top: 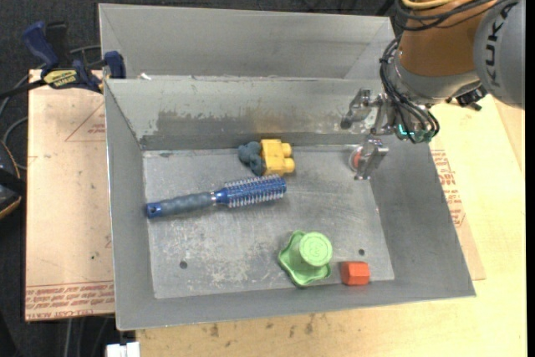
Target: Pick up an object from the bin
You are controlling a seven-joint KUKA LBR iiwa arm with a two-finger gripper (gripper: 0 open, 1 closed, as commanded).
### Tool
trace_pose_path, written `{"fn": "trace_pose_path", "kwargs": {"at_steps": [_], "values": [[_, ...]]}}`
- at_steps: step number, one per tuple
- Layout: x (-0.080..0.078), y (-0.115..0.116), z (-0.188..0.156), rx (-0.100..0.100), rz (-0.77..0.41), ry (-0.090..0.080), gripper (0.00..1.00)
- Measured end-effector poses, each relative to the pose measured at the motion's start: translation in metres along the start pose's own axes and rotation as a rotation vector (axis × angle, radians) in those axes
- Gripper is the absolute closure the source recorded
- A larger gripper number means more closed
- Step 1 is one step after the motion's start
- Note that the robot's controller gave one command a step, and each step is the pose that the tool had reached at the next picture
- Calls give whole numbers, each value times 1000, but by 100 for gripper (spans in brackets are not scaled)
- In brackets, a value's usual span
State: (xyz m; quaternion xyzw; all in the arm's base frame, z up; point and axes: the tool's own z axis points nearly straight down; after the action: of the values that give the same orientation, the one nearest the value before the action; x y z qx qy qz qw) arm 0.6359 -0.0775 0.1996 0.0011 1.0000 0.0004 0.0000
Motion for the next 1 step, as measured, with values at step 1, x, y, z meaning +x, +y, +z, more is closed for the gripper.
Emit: {"fn": "trace_pose_path", "kwargs": {"at_steps": [1], "values": [[25, 49, 126, 2, -127, -9, 0]]}}
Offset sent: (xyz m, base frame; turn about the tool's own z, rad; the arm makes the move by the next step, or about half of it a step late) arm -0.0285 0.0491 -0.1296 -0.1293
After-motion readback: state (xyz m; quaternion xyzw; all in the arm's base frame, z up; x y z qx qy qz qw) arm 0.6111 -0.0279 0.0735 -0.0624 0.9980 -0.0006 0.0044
